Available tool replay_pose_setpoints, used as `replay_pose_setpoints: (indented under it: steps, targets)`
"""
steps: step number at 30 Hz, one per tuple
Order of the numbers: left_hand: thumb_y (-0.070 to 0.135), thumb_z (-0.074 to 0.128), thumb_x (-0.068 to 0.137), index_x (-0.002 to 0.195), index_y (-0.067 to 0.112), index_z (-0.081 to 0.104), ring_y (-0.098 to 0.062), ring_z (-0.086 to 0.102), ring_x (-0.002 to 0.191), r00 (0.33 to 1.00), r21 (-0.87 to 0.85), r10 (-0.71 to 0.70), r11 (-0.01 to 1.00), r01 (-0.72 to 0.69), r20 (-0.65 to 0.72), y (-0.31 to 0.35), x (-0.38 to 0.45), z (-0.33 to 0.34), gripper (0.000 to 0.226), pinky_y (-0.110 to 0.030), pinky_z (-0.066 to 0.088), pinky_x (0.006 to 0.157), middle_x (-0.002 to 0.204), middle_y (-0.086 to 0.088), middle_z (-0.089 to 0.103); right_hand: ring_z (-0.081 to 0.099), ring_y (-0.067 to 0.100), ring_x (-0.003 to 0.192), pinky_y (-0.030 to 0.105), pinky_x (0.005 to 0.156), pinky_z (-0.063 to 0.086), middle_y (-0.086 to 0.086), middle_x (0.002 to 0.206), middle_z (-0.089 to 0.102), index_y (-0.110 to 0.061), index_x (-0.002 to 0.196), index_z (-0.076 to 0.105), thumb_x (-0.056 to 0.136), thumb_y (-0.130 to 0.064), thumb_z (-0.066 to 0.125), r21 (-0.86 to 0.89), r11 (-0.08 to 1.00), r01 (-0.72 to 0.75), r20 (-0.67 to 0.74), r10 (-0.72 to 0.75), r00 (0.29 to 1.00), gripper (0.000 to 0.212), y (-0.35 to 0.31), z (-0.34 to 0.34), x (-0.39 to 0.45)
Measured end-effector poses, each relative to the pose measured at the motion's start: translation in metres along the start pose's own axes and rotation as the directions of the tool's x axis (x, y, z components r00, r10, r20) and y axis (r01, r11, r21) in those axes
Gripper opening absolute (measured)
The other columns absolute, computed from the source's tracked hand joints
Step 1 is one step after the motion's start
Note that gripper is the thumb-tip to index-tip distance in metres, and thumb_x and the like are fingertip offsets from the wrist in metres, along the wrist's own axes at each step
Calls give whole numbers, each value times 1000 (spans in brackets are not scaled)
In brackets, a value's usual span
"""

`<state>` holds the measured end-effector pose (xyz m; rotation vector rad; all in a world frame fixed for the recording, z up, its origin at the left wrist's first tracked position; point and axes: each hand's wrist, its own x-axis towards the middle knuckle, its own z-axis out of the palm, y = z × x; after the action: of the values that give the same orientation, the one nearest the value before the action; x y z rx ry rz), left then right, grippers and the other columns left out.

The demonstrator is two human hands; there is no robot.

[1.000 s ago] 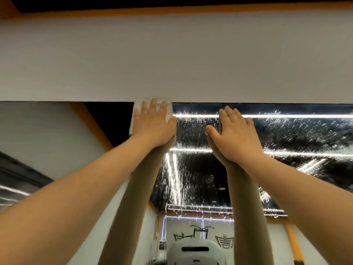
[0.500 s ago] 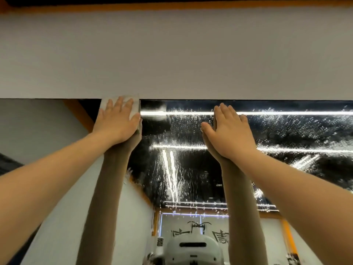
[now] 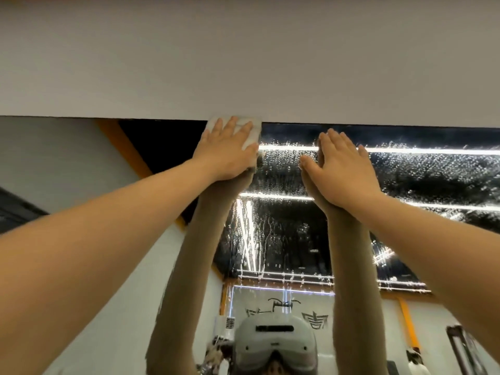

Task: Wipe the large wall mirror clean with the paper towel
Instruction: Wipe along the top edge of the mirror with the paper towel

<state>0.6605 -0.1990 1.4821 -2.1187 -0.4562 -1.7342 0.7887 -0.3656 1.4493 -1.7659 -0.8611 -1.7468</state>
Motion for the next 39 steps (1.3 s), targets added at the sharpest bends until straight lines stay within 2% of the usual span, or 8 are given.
replay_pose_setpoints:
  steps: [9,16,19,23,29,31,34,39]
  targets:
    - [38,17,104,156,25,7,-28,-1,149,989,41,-124,991,127,-78,-88,-10,-2,55,-49,4,120,164,-4,1,2,19,150,42,120,2,4,163,6,-13,155,11,102,-52,24,-3,1000,-1,-4,1,1000,68,0,0,1]
    - [42,20,103,156,26,5,-33,1,149,964,55,-237,968,245,-117,-43,-13,1,57,-50,3,120,164,-4,-1,4,21,150,44,120,3,5,163,9,-13,155,14,101,-52,26,-8,1000,6,-20,-6,1000,68,1,1,1]
    - [44,20,102,156,26,4,-34,-1,149,982,87,-154,983,164,-113,4,-9,4,59,-49,-4,120,164,-4,-3,5,21,150,44,120,4,5,163,10,-12,155,15,101,-52,27,-8,1000,5,-25,-5,1000,68,1,0,2]
    - [47,20,103,156,28,-1,-31,-12,148,998,27,-11,1000,13,-56,50,-9,10,60,-48,-8,117,163,-3,-11,7,21,150,44,120,5,5,162,12,-12,154,17,101,-52,29,-1,1000,-1,-41,1,999,67,0,0,2]
    - [44,22,104,155,30,-2,-25,-9,149,992,57,126,990,-126,4,0,-13,-1,58,-42,-5,119,163,-1,-10,6,20,150,43,120,4,5,163,11,-13,155,15,101,-52,27,-7,1000,3,-23,-3,1000,67,0,0,1]
    - [42,23,104,156,28,1,-23,-6,150,998,78,67,995,-65,-17,-36,-16,-7,58,-39,-2,119,163,-2,-7,6,20,150,42,121,4,5,163,11,-13,155,15,101,-52,27,-2,1000,4,-22,-4,1000,67,0,0,2]
    - [39,26,105,156,24,5,-26,-2,150,998,61,-42,997,44,-40,-72,-19,-10,58,-43,2,120,164,-4,-3,6,20,150,42,121,3,5,163,10,-13,155,15,101,-51,27,-3,1000,11,-20,-11,1000,67,0,0,3]
    - [46,22,103,156,25,2,-31,-3,149,986,34,-152,987,155,-74,-48,-17,-4,60,-48,0,120,164,-5,-4,5,20,150,43,121,3,5,163,9,-13,155,14,102,-51,27,-2,1000,8,-18,-8,1000,67,2,2,3]
